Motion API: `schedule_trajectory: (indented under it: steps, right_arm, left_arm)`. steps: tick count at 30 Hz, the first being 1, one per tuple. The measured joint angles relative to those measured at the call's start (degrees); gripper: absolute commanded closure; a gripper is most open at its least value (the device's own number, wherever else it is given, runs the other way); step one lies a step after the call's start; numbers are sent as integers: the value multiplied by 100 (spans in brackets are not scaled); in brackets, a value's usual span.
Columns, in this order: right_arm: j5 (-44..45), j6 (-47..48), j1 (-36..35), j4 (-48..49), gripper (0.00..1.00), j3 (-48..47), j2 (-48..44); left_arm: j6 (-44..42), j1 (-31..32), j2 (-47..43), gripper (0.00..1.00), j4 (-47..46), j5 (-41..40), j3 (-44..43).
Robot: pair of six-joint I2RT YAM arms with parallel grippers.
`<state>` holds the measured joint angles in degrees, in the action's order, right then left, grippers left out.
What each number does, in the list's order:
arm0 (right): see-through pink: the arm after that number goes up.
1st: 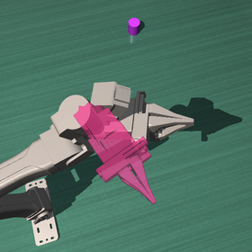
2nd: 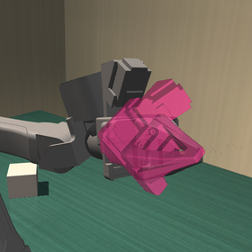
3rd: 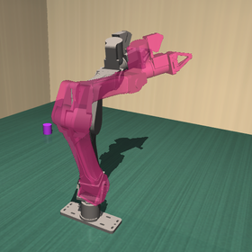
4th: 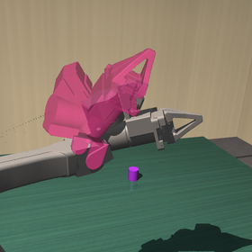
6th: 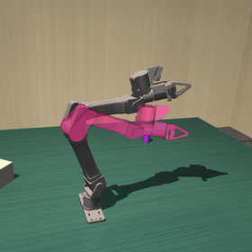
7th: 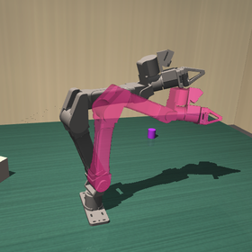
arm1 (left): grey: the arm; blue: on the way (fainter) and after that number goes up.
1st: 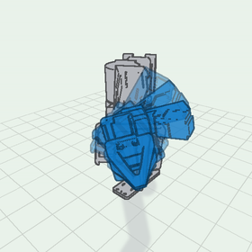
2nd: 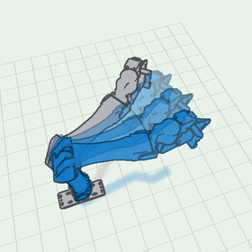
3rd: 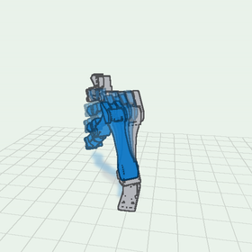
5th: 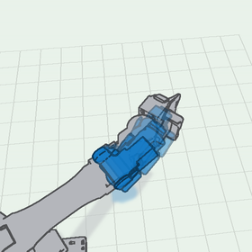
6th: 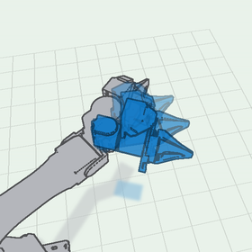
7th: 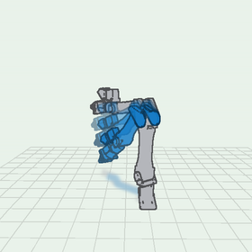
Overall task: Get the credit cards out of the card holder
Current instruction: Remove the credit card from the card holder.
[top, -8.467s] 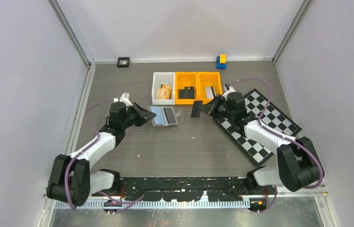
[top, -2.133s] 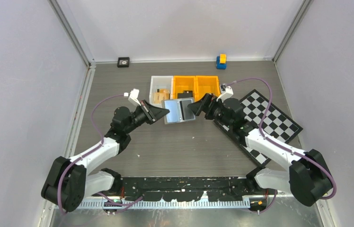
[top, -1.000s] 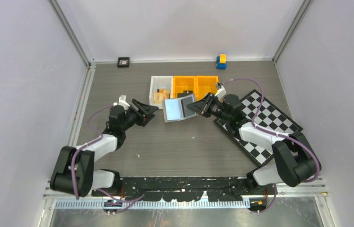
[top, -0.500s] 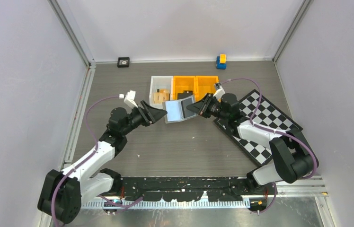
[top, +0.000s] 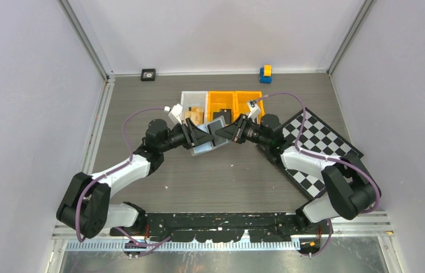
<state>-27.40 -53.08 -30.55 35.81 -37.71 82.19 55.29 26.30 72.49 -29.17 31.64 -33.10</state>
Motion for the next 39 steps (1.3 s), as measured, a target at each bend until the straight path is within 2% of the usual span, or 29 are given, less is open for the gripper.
schedule_trajectory:
  steps: [6,14,17,20,22,26,27,29,30,33,39]
  right_arm:
    - [-140,-133,-7,509,95,2,256]
    - [-295,-540,70,1408,94,2,647]
    - [-310,-629,83,1606,87,2,741]
    - [-341,-704,87,1685,76,2,787]
    - [-356,-761,87,1718,73,2,798]
    - [-407,-796,50,1731,73,0,798]
    - [-407,-796,50,1685,77,2,798]
    - [-398,-785,46,1615,96,2,798]
    - [-365,-745,44,1547,98,2,798]
    - [-308,-732,66,1429,94,0,857]
    - [-308,-730,63,1290,92,0,935]
  left_arm:
    - [170,-22,199,57,-107,157,-52]
    - [551,-262,446,81,-605,352,-24]
    - [697,-352,581,85,-861,444,28]
    - [804,-393,632,89,-1034,498,81]
    - [831,-400,636,90,-1047,507,81]
    - [706,-420,621,90,-697,426,50]
    - [645,-420,599,90,-518,367,26]
    - [533,-420,568,90,-210,267,-33]
    - [490,-420,557,90,-70,243,-74]
    - [404,-422,564,90,155,225,-162]
    - [409,-422,704,87,251,240,-166]
